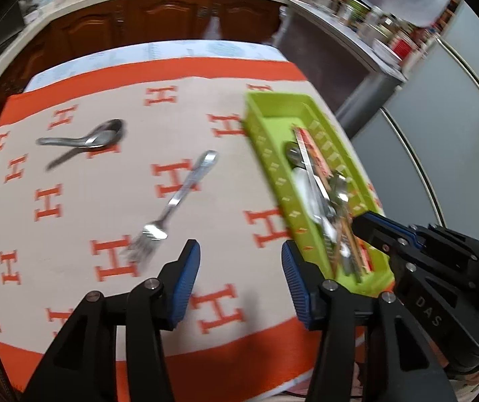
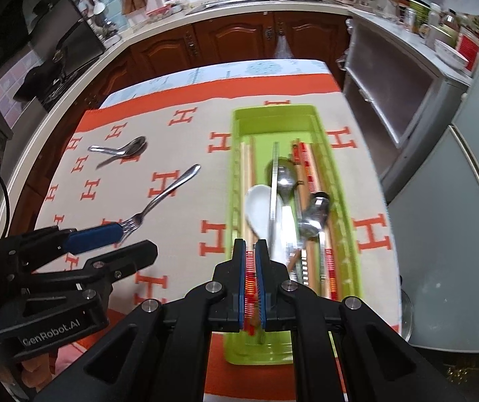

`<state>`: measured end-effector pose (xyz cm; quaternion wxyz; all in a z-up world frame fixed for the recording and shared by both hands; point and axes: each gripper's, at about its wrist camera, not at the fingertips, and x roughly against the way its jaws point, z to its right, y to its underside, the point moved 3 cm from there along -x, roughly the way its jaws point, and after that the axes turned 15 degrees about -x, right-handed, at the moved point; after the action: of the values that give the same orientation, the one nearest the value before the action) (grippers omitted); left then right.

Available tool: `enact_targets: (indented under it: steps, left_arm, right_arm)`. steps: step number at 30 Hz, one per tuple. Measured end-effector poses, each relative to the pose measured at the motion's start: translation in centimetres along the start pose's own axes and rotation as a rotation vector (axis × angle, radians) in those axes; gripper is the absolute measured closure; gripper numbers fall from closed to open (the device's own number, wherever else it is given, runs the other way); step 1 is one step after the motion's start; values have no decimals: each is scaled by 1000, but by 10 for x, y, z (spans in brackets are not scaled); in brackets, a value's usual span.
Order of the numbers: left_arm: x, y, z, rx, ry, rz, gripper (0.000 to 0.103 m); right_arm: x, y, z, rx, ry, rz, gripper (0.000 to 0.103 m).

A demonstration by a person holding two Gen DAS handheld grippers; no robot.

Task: Organize utensils
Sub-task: 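Grasp the metal fork with the right gripper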

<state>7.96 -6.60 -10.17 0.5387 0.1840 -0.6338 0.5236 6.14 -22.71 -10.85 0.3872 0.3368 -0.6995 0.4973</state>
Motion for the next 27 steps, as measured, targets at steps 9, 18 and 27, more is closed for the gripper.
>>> enact_targets:
  steps: [9,18,27]
  left_arm:
    - [24,31,-76,54,-169,23,42]
    - [10,75,-109,81,-192,-53,42]
    - [0,87,-119,89,-173,-63,42]
  right_arm:
    - [-20,-1,-51,72,-56,-58,97]
    - [-57,-4,-84,62,-134,-153,96]
    - [-122,-25,-105,-96,-221,-281,83]
